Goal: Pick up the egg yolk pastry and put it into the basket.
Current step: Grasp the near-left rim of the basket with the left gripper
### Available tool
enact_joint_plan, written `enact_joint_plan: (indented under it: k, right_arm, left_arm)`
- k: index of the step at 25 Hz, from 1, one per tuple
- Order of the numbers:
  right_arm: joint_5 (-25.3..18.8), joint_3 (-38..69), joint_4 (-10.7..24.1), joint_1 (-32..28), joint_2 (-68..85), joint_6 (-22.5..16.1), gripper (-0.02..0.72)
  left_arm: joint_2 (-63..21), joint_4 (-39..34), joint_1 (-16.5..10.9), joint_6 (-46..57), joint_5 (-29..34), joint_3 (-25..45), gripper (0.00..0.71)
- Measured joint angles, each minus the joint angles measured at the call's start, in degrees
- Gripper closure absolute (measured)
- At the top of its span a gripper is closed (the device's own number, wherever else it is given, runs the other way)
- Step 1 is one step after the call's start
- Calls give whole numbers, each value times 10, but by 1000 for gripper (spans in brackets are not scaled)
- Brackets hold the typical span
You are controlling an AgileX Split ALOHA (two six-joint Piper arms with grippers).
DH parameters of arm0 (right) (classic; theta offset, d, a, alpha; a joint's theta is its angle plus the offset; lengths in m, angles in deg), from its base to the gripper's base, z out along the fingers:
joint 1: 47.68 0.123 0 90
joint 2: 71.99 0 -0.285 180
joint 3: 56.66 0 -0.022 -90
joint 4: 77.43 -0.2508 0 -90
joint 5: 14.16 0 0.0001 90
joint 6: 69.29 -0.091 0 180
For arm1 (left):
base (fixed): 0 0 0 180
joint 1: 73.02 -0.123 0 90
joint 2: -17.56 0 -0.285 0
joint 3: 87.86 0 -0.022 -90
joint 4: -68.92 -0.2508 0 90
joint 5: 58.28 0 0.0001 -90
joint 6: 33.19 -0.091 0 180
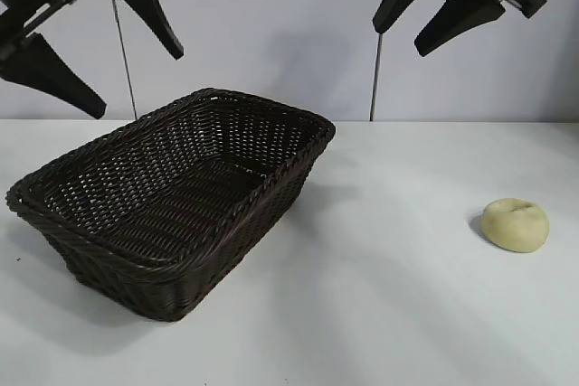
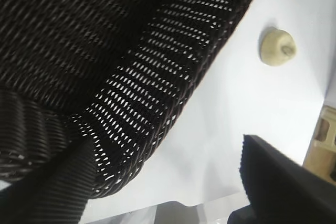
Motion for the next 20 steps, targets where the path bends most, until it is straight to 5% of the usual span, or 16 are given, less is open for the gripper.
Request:
enact_joint_plan:
  k: [8, 20]
  right_arm:
    - [0, 0, 0, 0, 0, 0, 315]
    - [-5, 0, 0, 0, 0, 0, 315]
  left_arm:
    - [-82, -61, 0, 74, -7, 85, 158]
    - [-145, -62, 0, 215, -141, 260, 158]
